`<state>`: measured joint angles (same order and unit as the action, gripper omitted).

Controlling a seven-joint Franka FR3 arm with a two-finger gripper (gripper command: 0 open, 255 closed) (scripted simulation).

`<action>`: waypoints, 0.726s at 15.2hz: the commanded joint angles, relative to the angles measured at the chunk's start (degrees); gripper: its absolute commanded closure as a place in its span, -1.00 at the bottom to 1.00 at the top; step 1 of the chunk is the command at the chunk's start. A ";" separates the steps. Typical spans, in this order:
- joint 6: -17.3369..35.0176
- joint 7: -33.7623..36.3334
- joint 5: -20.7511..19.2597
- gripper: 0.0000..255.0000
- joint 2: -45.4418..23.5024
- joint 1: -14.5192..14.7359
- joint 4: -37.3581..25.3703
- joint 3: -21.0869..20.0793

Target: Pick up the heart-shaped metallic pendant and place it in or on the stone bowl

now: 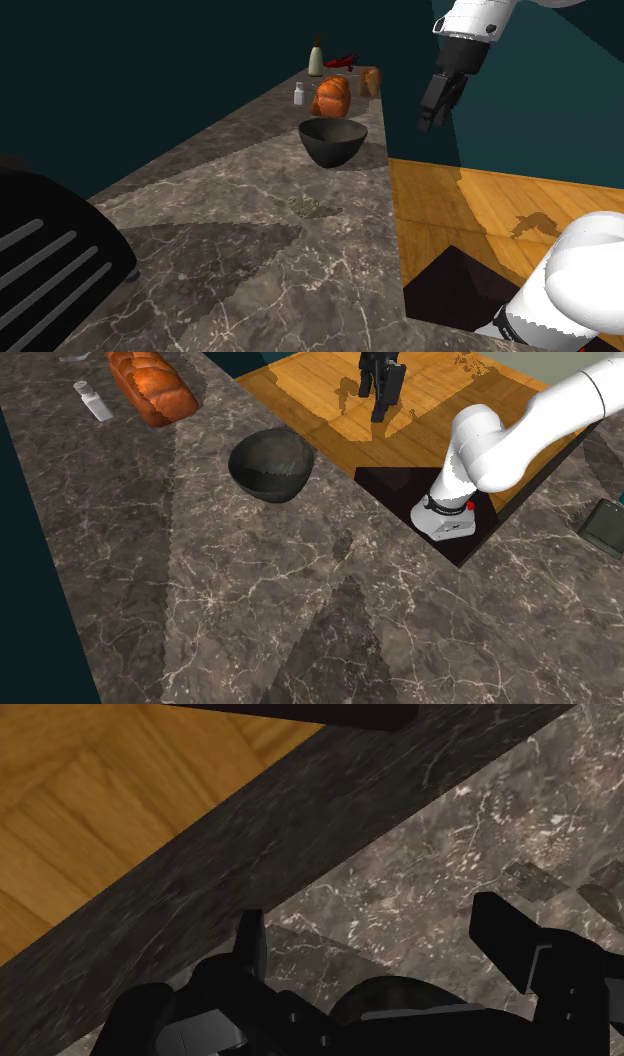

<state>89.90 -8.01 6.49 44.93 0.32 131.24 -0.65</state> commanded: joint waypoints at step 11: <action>-2.73 30.79 3.27 -1.00 -9.73 -2.61 -7.93 -21.08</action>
<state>87.38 19.34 9.62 36.64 -1.86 124.29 -19.66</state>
